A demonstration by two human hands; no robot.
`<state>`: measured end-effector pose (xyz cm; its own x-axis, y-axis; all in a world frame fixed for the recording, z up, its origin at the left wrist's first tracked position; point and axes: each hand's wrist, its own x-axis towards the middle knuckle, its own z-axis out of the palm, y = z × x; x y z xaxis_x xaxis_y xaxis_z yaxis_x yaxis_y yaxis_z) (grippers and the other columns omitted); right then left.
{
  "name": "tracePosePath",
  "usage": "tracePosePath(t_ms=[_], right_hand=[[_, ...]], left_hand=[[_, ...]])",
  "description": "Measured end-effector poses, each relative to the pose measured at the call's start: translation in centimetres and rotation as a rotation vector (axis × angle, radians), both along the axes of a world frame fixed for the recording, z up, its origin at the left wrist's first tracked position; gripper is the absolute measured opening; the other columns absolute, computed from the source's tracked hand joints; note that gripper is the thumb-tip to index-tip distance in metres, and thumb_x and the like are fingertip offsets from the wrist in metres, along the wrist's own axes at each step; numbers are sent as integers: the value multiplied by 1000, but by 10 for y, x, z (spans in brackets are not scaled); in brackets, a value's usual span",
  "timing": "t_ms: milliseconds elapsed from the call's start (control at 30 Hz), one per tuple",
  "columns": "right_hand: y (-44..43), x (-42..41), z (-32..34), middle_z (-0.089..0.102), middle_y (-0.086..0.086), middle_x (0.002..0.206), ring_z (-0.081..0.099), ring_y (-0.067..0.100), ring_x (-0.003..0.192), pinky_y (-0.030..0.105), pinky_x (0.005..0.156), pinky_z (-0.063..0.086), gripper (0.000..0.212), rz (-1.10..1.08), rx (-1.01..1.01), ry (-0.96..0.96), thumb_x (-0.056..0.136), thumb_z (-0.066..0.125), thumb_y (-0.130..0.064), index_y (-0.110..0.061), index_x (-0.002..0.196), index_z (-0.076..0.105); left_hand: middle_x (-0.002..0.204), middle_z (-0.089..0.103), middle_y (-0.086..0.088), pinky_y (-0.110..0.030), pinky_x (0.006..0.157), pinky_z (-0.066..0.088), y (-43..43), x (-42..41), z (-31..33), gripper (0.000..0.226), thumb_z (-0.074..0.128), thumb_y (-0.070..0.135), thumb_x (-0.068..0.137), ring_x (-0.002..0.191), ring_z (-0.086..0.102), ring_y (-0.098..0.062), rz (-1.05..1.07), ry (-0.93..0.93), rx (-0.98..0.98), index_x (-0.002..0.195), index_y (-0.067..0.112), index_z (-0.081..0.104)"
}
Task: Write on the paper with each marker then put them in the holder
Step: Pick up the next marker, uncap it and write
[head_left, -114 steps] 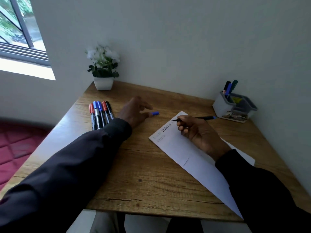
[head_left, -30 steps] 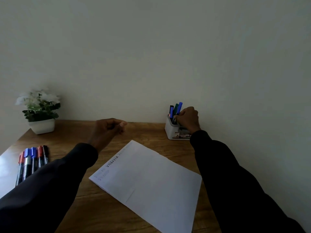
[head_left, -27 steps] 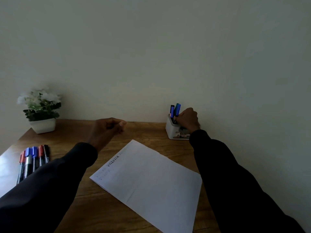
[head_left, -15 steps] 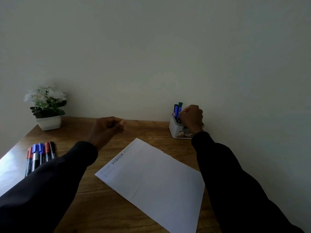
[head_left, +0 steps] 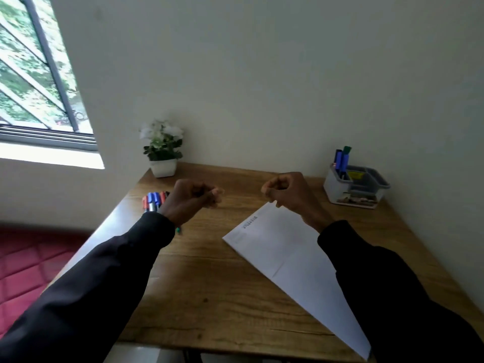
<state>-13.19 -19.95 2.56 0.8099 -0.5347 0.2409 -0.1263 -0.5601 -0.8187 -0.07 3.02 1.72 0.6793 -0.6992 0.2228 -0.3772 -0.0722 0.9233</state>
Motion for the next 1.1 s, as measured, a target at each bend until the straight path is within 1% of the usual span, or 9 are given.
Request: tracePosePath(t_ms=[133, 233, 300, 400, 500, 633, 767, 900, 1100], right_hand=[[29, 20, -9, 77, 10, 81, 69, 15, 67, 24, 56, 54, 8, 78, 5, 47, 87, 78, -15, -7, 88, 76], [49, 36, -14, 78, 5, 80, 69, 5, 66, 15, 57, 50, 7, 132, -37, 72, 88, 77, -17, -10, 89, 77], [64, 49, -16, 77, 6, 81, 69, 8, 67, 17, 56, 50, 9, 170, -58, 95, 88, 77, -17, -9, 91, 76], [88, 69, -18, 76, 8, 80, 68, 10, 63, 19, 53, 51, 9, 224, -120, 137, 91, 74, -15, -7, 92, 76], [115, 92, -22, 76, 5, 82, 68, 13, 71, 23, 61, 53, 9, 257, -197, 172, 90, 76, -19, -10, 90, 77], [145, 115, -33, 72, -2, 86, 66, 11, 80, 25, 69, 51, 12, 192, -279, 218, 87, 77, -27, -15, 88, 75], [166, 121, -38, 68, -3, 76, 63, 9, 68, 28, 64, 54, 17, 157, -345, 254, 91, 74, -27, -17, 78, 69], [170, 124, -42, 71, 4, 77, 70, 19, 72, 38, 66, 61, 14, 137, -381, 314, 89, 75, -24, -13, 81, 71], [143, 111, -38, 70, -2, 82, 66, 12, 74, 32, 66, 61, 8, 66, -470, 388, 87, 75, -24, -18, 90, 72]], left_hand=[[86, 73, -11, -19, 68, 56, 31, 7, -2, 17, 63, 12, 91, 76, 70, -17, 49, 5, -11, 100, 0, 70], [85, 72, -15, -27, 71, 57, 56, 19, -5, 19, 64, 10, 90, 76, 69, -20, 84, 22, -32, 100, -5, 69], [87, 72, -17, -30, 74, 58, 74, 30, -8, 20, 65, 11, 89, 80, 70, -24, 106, 41, -51, 101, -5, 68], [85, 74, -12, -25, 70, 57, 93, 41, -13, 16, 67, 13, 88, 79, 71, -18, 165, 59, -46, 97, 1, 71], [75, 74, -5, -23, 66, 55, 106, 48, -18, 13, 68, 16, 88, 70, 70, -12, 224, 46, -28, 93, 5, 73], [79, 75, -9, -34, 72, 58, 119, 55, -23, 20, 70, 21, 87, 73, 71, -21, 266, 29, -3, 96, 3, 73], [80, 74, -11, -31, 70, 58, 124, 56, -25, 18, 69, 17, 87, 71, 71, -19, 272, 45, -8, 97, 3, 72], [82, 74, -10, -29, 71, 59, 125, 57, -26, 17, 69, 18, 87, 75, 71, -22, 261, 57, -8, 99, 6, 72], [83, 74, -9, -24, 69, 58, 115, 53, -23, 17, 70, 17, 87, 76, 71, -18, 245, 58, -33, 100, 6, 72]])
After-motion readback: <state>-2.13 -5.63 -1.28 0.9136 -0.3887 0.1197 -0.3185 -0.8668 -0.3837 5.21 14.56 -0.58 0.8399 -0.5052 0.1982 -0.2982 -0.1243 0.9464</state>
